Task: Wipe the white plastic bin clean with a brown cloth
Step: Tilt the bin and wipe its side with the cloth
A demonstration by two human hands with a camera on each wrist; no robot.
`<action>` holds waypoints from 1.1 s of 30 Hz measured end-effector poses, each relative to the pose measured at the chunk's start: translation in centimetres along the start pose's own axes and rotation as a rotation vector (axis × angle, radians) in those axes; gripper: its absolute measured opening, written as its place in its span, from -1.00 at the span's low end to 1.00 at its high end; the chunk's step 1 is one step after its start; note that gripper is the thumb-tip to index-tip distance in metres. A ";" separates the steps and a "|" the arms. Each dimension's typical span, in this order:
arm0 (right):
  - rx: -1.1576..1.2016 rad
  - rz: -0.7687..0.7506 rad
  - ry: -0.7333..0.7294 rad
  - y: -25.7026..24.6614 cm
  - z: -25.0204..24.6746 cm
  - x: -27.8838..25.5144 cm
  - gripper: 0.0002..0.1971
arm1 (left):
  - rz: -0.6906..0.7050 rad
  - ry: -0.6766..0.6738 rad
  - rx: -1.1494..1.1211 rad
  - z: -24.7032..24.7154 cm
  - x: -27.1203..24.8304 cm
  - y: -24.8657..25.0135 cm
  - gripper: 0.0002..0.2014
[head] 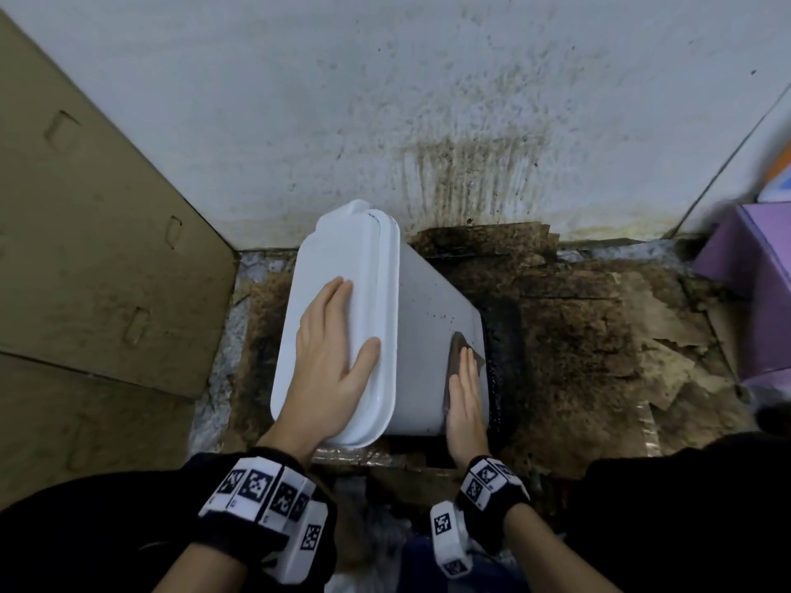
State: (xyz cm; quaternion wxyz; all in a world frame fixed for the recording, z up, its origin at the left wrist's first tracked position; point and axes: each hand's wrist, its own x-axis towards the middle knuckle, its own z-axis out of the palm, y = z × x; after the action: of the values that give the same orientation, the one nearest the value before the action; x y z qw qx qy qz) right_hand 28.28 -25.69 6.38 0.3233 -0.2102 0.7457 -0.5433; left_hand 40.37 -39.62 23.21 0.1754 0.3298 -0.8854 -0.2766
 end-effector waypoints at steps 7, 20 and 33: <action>0.091 -0.072 -0.008 -5.6 1.6 -2.7 -0.47 | 0.007 0.001 0.027 0.0 0.0 -0.1 -0.27; -0.019 -0.273 0.118 -3.2 2.2 -4.0 -0.47 | 0.001 0.007 -0.013 0.0 0.0 0.2 -0.27; -0.044 0.134 0.071 2.2 -0.2 0.0 -0.43 | -0.020 -0.004 -0.006 -0.4 0.0 -0.1 -0.28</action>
State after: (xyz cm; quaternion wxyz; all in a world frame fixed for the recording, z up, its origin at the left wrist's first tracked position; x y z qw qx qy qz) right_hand 28.25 -24.88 4.37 0.3275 -0.1475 0.7810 -0.5110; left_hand 40.59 -39.85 23.45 0.1718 0.3376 -0.8816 -0.2817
